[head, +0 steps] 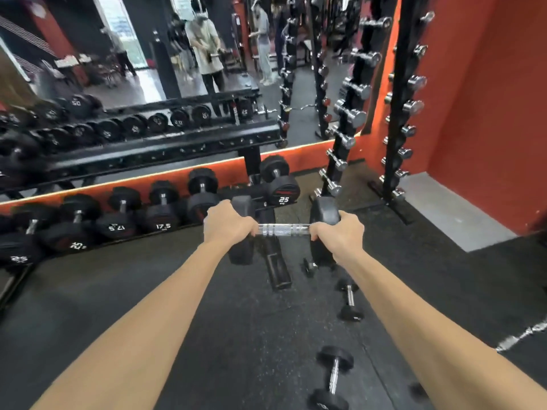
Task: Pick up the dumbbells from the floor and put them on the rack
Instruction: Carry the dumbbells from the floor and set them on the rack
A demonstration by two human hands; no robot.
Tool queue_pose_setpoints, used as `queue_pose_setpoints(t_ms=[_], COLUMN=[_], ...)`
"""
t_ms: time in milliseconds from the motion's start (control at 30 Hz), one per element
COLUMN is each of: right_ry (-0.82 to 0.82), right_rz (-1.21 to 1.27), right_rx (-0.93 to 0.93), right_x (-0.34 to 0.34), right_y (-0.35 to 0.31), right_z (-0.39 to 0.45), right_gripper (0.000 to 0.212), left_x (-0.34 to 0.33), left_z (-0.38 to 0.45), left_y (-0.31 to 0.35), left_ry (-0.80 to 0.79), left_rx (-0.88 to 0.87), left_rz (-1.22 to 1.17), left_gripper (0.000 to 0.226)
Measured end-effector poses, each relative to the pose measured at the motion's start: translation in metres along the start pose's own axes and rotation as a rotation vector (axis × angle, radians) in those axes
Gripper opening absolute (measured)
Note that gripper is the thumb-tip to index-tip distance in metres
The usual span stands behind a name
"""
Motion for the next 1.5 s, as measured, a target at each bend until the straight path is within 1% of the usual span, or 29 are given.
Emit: queue_pose_setpoints(t_ms=[33,67,200,267,333,433,533,633,667,733,767,800,900,967,1033,1100,1133,1233,1267,1400,1500], right_ry=[0.002,0.004,-0.020,-0.056,-0.066,-0.086,-0.108,-0.130,-0.137,-0.154,-0.164,-0.172,-0.149,-0.145,-0.140,-0.169,-0.170,-0.138,-0.130,-0.148,-0.100], right_rz=[0.006,0.011,0.061,0.070,0.061,0.068,0.052,0.051,0.046,0.054,0.060,0.062,0.067,0.116,0.116,0.122,0.134,0.119,0.097,0.066,0.031], right_rx=[0.023,0.037,0.060,0.063,0.063,0.093,0.101,0.096,0.094,0.074,0.049,0.028,-0.029,-0.080,-0.145,-0.225,-0.255,-0.267,-0.264,-0.301,-0.340], right_x=[-0.009,-0.018,-0.064,-0.093,-0.121,-0.165,-0.211,-0.260,-0.277,-0.316,-0.336,-0.356,-0.421,-0.463,-0.504,-0.539,-0.555,-0.598,-0.611,-0.654,-0.677], right_y=[-0.020,-0.038,-0.102,-0.130,-0.156,-0.194,-0.228,-0.257,-0.265,-0.280,-0.287,-0.294,-0.308,-0.318,-0.327,-0.336,-0.342,-0.362,-0.367,-0.382,-0.391], right_z=[0.005,0.009,0.046,0.072,0.101,0.151,0.201,0.251,0.266,0.298,0.314,0.330,0.372,0.403,0.432,0.458,0.471,0.514,0.529,0.571,0.589], right_gripper=[0.020,0.020,0.024,0.028,0.037,0.031,0.032,0.029,0.032,0.052,0.060,0.061,0.039,0.040,0.036,0.032,0.037,0.068,0.073,0.077,0.073], left_x=[0.019,0.037,0.092,0.110,0.123,0.138,0.150,0.158,0.161,0.167,0.170,0.173,0.180,0.186,0.191,0.195,0.196,0.198,0.197,0.192,0.191], left_z=[0.012,0.025,0.089,0.127,0.167,0.235,0.308,0.377,0.399,0.446,0.471,0.497,0.581,0.641,0.693,0.740,0.764,0.832,0.853,0.917,0.954], left_y=[0.006,0.012,0.032,0.038,0.039,0.033,0.028,0.017,0.013,0.004,-0.001,-0.006,-0.024,-0.029,-0.033,-0.036,-0.038,-0.049,-0.055,-0.076,-0.091], left_ry=[0.021,0.042,0.077,0.093,0.103,0.138,0.169,0.162,0.155,0.145,0.141,0.137,0.113,0.082,0.071,0.066,0.049,0.024,0.023,0.008,-0.041], left_rx=[-0.007,-0.014,-0.029,-0.042,-0.030,-0.005,0.005,0.037,0.044,0.061,0.065,0.061,0.058,0.047,0.022,0.020,0.024,0.037,0.037,0.050,0.083], left_rz=[0.006,0.014,0.049,0.048,0.052,0.024,0.015,0.018,0.022,0.021,0.031,0.047,0.130,0.189,0.261,0.301,0.319,0.314,0.308,0.287,0.275], left_gripper=[0.077,0.075,0.049,0.048,0.051,0.051,0.046,0.042,0.041,0.040,0.036,0.032,0.028,0.026,0.030,0.031,0.031,0.031,0.031,0.033,0.031])
Point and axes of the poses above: each hand's wrist, its own z-axis towards the middle knuckle, its own x-axis out of the back of the hand, y = z × x, the point moved 5 cm from there along z, towards the middle knuckle, and after that the axes turned 12 degrees about -z, right-handed, at the moved point
